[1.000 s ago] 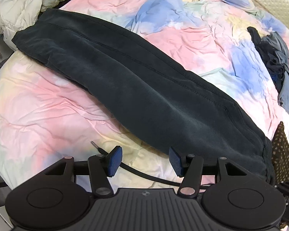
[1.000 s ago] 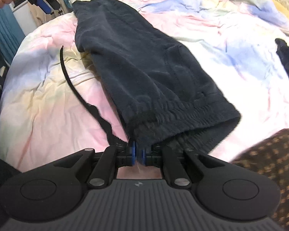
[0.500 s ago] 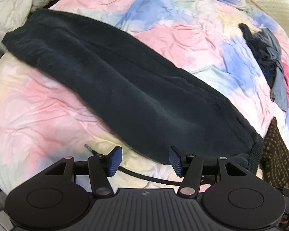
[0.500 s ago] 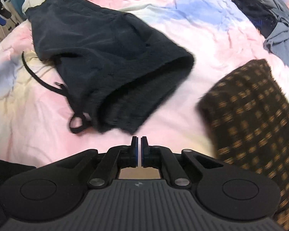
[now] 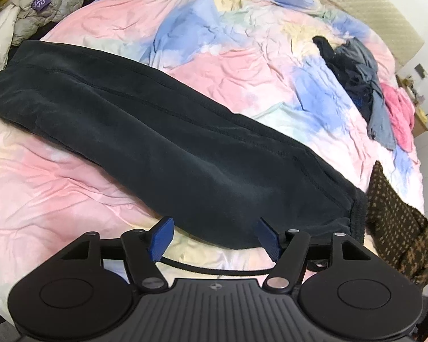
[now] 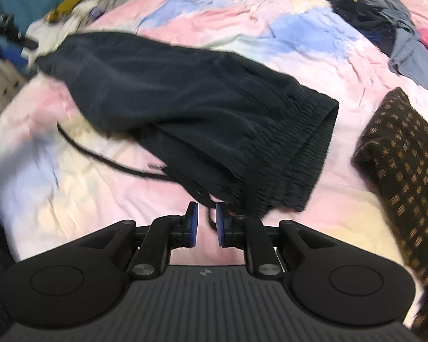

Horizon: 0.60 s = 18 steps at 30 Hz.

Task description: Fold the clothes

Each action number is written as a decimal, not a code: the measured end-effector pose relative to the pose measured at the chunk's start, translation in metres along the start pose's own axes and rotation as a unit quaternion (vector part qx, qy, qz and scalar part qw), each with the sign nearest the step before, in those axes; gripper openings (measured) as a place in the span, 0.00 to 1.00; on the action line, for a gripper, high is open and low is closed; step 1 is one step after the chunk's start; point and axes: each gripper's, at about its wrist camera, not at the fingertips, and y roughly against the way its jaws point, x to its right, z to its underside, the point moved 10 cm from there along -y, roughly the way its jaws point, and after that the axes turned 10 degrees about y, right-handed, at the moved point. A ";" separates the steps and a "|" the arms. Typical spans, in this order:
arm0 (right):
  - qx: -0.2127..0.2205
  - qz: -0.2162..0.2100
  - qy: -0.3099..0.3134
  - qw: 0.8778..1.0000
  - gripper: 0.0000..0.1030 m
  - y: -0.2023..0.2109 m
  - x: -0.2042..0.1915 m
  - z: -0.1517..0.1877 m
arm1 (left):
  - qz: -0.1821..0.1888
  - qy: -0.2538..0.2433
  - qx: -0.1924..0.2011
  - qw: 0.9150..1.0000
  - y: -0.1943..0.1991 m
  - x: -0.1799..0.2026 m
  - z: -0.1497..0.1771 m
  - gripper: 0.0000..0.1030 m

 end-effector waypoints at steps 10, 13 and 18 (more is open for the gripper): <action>0.075 0.048 -0.179 0.980 0.25 0.013 -0.072 -0.034 | 0.033 -0.049 -0.006 0.998 0.004 -0.039 -0.032 0.66; 0.086 0.068 -0.209 0.972 0.25 0.014 -0.096 -0.044 | 0.045 -0.071 -0.021 0.996 0.003 -0.049 -0.039 0.67; 0.105 0.105 -0.245 0.958 0.25 0.018 -0.125 -0.061 | 0.059 -0.118 -0.031 0.991 0.004 -0.063 -0.048 0.74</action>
